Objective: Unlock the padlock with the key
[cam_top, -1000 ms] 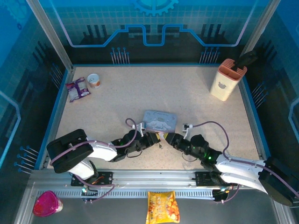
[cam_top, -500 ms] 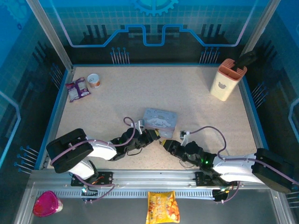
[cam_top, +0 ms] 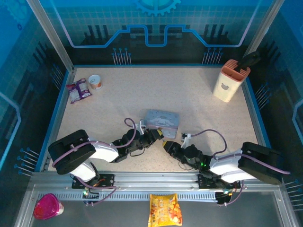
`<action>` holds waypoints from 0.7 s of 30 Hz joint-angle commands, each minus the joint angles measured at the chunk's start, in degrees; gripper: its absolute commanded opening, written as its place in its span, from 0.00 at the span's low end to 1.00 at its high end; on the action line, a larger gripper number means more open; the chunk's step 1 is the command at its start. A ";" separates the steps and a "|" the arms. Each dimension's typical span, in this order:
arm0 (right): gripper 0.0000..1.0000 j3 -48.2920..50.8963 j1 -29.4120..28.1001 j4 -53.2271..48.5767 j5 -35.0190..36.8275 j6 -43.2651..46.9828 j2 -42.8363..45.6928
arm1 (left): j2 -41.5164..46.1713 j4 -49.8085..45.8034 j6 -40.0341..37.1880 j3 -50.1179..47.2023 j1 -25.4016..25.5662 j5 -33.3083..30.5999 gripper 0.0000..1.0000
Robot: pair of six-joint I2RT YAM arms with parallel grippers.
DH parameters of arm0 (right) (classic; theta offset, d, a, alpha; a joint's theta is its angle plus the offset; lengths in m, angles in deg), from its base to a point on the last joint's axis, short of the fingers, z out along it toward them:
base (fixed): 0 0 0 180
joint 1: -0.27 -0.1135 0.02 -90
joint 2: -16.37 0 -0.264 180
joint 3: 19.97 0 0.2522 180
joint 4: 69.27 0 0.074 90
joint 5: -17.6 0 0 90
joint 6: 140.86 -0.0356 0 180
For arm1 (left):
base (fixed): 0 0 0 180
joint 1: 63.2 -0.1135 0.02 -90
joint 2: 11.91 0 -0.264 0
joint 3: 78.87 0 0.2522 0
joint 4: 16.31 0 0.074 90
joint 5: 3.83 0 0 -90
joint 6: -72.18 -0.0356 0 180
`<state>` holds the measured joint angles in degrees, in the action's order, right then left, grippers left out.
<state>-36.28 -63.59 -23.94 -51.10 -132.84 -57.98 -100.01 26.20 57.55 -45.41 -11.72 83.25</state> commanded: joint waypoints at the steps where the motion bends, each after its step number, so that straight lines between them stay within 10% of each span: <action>1: 0.25 0.35 -0.94 10.86 2.68 -0.91 -4.67 | 0.18 6.22 1.59 -0.05 -0.12 1.35 0.00; 21: 0.06 -0.78 3.44 17.96 -3.48 0.81 -9.34 | -0.14 5.53 1.24 -0.11 1.41 3.14 0.00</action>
<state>-35.80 -61.51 -6.23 -53.83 -133.80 -68.42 -99.98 28.97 58.82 -46.04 -12.02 83.18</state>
